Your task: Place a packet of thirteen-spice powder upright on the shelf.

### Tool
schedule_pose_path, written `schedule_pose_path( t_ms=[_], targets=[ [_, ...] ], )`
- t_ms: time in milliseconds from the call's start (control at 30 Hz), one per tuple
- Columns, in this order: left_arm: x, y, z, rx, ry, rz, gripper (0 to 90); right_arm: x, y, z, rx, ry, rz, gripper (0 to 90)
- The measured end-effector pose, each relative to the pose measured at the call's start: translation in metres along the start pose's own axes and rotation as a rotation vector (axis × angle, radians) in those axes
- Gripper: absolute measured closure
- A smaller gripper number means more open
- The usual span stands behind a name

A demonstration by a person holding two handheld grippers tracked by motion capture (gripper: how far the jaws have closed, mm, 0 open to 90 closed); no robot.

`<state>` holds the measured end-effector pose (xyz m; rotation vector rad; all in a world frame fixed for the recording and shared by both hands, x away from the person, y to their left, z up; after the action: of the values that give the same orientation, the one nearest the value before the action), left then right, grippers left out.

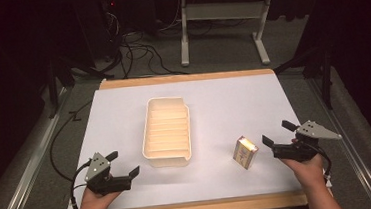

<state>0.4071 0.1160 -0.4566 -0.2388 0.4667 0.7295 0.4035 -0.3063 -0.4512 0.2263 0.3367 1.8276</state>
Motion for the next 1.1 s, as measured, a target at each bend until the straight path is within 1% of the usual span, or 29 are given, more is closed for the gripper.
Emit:
schedule_pose_path(
  t_ms=[167,233,400,633,833,867,900,967,1100],
  targets=[
    [0.0,-0.001,0.0,0.0,0.001,-0.002,5.9,0.002,0.001,0.002,-0.003,0.002,0.004,3.3],
    [0.0,-0.001,0.0,0.001,0.003,-0.002,5.9,0.003,0.003,0.003,-0.002,0.006,0.002,1.4],
    [0.0,-0.002,-0.002,0.005,-0.001,-0.004,4.9,0.009,0.006,0.007,-0.004,0.018,0.024,0.5],
    [0.001,-0.003,-0.003,0.009,0.002,0.006,2.1,0.013,0.009,0.011,-0.016,0.005,0.04,0.1],
    [0.003,-0.004,-0.004,0.012,0.003,0.014,0.4,0.026,0.014,0.019,-0.038,0.005,0.081,0.1],
    [0.003,-0.004,-0.004,0.013,0.004,0.013,0.3,0.028,0.015,0.02,-0.042,0.013,0.09,0.1],
    [0.003,-0.004,-0.004,0.013,0.004,0.013,0.3,0.028,0.015,0.02,-0.042,0.013,0.09,0.1],
    [0.003,-0.004,-0.004,0.01,-0.001,0.013,0.2,0.033,0.016,0.021,-0.048,0.018,0.104,0.1],
    [0.003,-0.005,-0.004,0.007,-0.005,0.014,0.2,0.039,0.016,0.022,-0.049,0.025,0.12,0.1]
  ],
)
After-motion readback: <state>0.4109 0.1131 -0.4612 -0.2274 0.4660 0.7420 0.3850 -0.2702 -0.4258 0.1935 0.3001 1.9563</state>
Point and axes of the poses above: each handheld gripper's, and its own axes: y roughly backward along the jaws, z roughly out of its top, x roughly to its left, the point moved 10 cm from there along -y, roughly forward along the jaws, and after that the axes turned 12 degrees about -z, right-handed, at the moved point
